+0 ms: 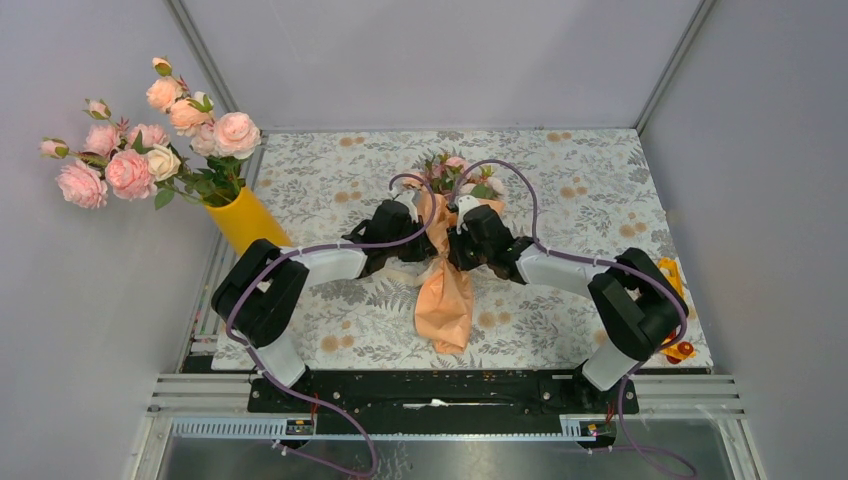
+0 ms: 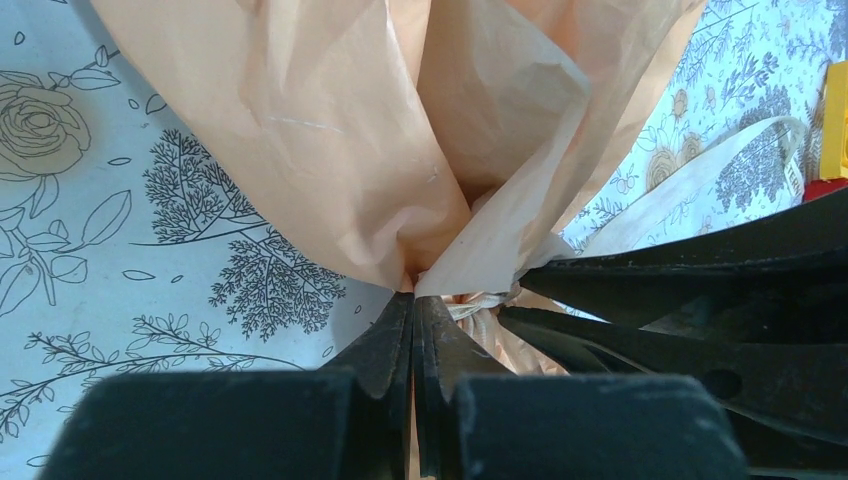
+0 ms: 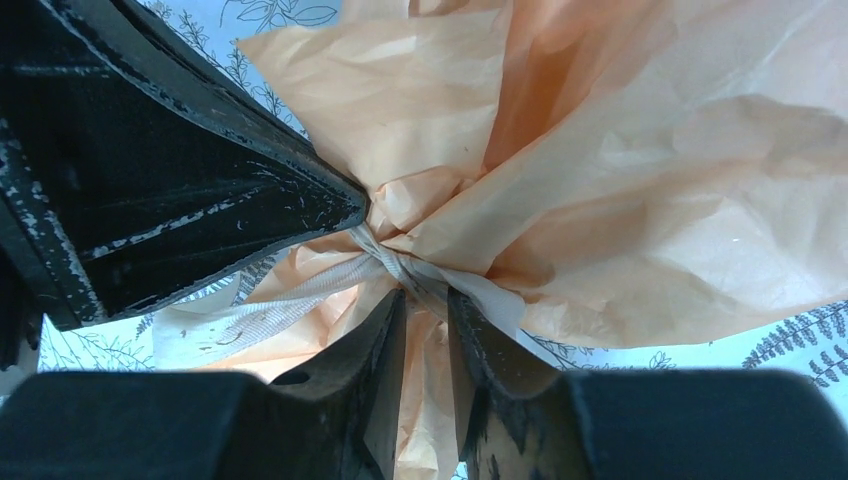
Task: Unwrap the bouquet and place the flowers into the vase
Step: Untie the ribbon from the wrapping paper.
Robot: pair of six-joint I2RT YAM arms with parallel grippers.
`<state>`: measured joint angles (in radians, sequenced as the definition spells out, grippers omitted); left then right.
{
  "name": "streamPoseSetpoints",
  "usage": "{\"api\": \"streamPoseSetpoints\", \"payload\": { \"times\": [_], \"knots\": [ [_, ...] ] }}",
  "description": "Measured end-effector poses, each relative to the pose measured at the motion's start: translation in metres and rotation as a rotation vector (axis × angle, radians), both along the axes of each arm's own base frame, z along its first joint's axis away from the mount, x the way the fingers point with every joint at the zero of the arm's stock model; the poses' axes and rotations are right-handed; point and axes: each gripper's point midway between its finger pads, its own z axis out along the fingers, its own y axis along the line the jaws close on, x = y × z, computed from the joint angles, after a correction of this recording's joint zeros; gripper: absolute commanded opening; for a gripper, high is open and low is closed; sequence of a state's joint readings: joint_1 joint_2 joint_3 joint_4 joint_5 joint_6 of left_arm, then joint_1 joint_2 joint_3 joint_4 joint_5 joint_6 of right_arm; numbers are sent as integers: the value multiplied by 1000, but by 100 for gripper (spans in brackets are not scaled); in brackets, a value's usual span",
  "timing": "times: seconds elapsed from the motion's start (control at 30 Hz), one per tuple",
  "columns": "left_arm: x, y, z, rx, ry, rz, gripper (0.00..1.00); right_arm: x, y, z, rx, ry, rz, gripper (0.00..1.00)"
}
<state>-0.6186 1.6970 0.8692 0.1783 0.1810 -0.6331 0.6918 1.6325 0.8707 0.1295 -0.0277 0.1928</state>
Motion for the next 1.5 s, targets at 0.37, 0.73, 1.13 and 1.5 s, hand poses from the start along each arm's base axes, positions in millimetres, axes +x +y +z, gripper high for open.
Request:
{"api": "streamPoseSetpoints", "payload": {
  "times": [0.37,0.73,1.13,1.5],
  "knots": [
    [-1,0,1,40,-34,-63,0,7,1,-5,-55,-24,50,35],
    [-1,1,2,62,-44,-89,0,13,1,-11,-106,-37,76,22],
    [0,1,2,66,-45,-88,0,18,0,-17,-114,-50,56,0],
    [3,3,4,40,-20,-45,0,19,-22,-12,-97,-109,-102,0]
  ]
}}
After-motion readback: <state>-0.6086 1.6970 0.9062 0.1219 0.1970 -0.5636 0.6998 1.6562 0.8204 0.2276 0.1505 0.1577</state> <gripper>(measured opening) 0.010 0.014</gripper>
